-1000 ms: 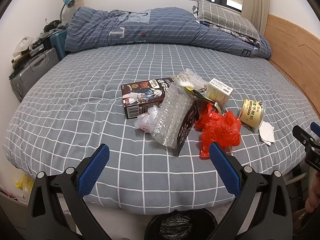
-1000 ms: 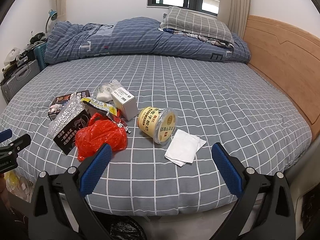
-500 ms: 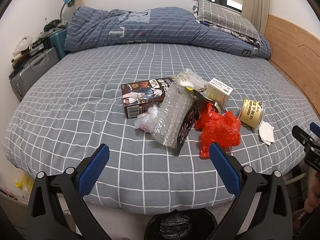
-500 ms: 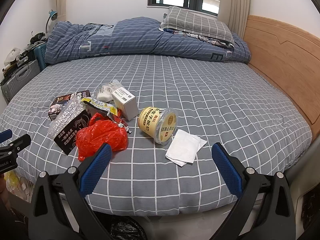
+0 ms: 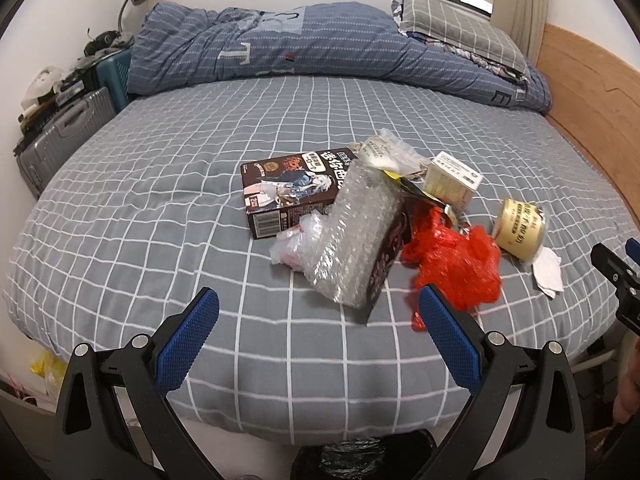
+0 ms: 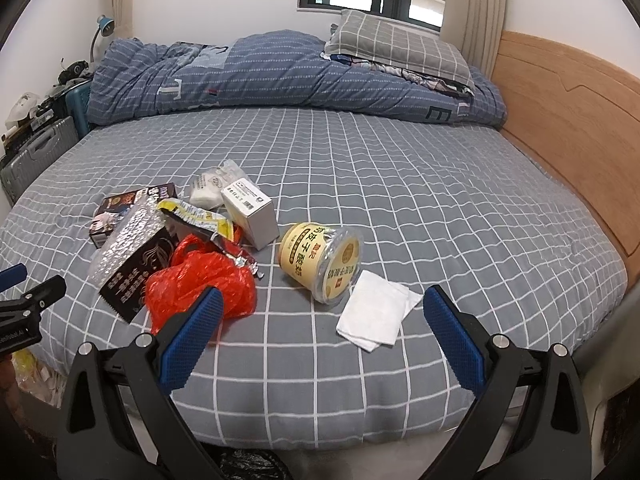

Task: Collect trash
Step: 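Grasp the bubble-wrap roll with the left tool while the right tool grasps the yellow cup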

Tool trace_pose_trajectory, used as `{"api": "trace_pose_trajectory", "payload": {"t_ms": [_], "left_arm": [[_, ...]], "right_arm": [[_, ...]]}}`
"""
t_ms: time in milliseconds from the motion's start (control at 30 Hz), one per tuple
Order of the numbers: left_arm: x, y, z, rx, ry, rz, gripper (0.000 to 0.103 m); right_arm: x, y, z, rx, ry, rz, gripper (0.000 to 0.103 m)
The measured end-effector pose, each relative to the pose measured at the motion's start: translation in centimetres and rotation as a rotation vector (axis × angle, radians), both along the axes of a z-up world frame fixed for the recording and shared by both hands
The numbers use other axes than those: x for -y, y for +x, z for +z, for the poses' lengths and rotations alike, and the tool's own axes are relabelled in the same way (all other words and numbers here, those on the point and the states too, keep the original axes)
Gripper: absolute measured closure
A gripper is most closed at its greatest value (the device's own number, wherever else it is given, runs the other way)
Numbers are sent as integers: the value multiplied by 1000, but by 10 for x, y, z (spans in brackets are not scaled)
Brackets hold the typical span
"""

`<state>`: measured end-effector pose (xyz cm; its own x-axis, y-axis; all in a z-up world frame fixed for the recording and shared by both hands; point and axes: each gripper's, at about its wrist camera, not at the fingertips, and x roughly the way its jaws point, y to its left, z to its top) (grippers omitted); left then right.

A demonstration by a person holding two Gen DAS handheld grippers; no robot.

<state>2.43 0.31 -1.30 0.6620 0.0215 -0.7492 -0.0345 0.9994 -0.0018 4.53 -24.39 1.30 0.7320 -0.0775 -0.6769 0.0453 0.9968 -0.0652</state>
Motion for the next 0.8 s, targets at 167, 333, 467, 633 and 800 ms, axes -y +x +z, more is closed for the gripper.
{"api": "trace_pose_trajectory", "payload": {"t_ms": [167,333,467,633,800], "left_arm": [[-3,31,0,-20,1,-6,6],[-11,60,-2,-56,-26,-14,9],[-12,79,-6,-77,-18,-24,12],[-9,101,-16,-108,17,-51,20],[-6,110,-29,-131,12,-88,24]], "right_arm": [[7,23,1,-11,10,-33,7],[7,54,-5,-42,18,-46,7],[7,79,-19,-88,30,-68,7],[6,103,-35,-127,52,-94,7],[2,117,-53,-160,65,-105,8]]}}
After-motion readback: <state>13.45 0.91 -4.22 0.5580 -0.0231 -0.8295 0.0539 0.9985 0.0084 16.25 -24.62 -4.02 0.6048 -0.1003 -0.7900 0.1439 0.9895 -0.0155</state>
